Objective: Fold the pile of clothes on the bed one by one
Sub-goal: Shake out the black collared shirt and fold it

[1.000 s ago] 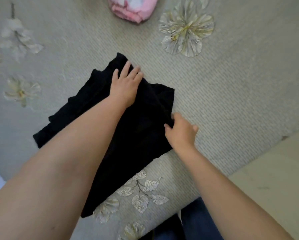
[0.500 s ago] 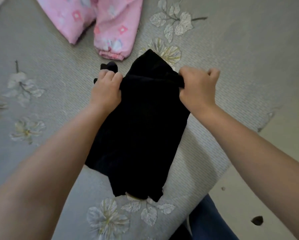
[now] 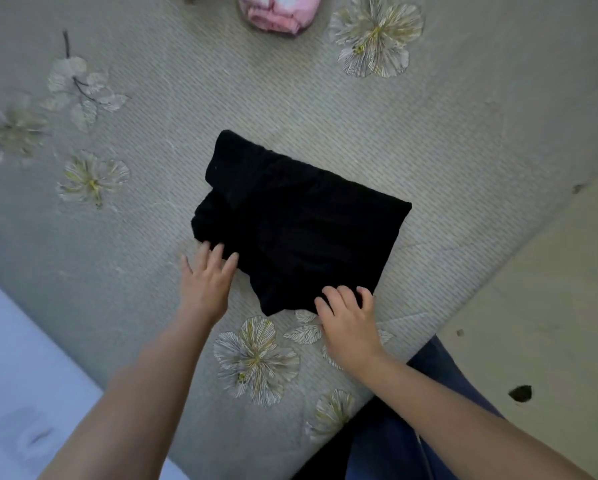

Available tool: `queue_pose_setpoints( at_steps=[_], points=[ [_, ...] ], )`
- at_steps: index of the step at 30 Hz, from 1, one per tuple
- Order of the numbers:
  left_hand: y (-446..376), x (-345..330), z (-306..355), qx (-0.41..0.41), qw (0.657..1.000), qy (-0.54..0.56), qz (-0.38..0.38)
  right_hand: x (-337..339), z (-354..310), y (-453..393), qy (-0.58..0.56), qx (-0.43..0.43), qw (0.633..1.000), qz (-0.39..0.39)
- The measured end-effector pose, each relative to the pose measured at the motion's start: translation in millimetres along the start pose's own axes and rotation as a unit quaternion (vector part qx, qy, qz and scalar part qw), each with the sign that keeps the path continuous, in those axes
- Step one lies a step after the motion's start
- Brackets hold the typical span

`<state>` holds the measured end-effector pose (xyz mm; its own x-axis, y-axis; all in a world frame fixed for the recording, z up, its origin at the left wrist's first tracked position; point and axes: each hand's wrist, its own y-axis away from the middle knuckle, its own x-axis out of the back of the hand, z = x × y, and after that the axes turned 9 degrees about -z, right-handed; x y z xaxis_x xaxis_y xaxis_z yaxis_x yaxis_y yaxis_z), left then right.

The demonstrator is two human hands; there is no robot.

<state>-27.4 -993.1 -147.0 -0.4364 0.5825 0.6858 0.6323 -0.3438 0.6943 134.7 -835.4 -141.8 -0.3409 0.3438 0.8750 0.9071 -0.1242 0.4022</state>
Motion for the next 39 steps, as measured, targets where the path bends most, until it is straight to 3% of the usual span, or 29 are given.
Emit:
queue_pose_setpoints(
  at_steps=[2,5,8,10,14,18,25,31,39],
  points=[
    [4,-8,3,-0.012,0.998,0.058,0.037,-5,-5,1,0.005,-0.014,1.0,0.014],
    [3,-15,7,-0.093,0.983,0.06,0.144,-4,-6,-11,0.056,-0.054,0.996,-0.045],
    [-2,-18,6,-0.17,0.975,0.044,0.133,-17,3,-28,0.089,-0.067,0.981,-0.161],
    [-11,-22,7,-0.198,0.974,0.04,0.106,-27,9,-32,0.1,-0.066,0.978,-0.171],
    [-34,-18,19,-0.236,0.963,0.037,0.124,-23,9,-33,0.167,-0.068,0.979,-0.098],
    [-49,2,22,-0.285,0.928,-0.001,0.241,-20,18,-33,0.172,-0.034,0.984,-0.019],
    [-51,35,41,-0.266,0.915,0.027,0.303,33,54,-37,0.125,-0.028,0.986,0.109],
    [-24,130,61,-0.263,0.888,0.062,0.371,125,96,-29,0.128,-0.016,0.972,0.194],
    [18,292,147,-0.307,0.846,-0.027,0.435,253,201,27,0.165,-0.039,0.944,0.284]
  ],
)
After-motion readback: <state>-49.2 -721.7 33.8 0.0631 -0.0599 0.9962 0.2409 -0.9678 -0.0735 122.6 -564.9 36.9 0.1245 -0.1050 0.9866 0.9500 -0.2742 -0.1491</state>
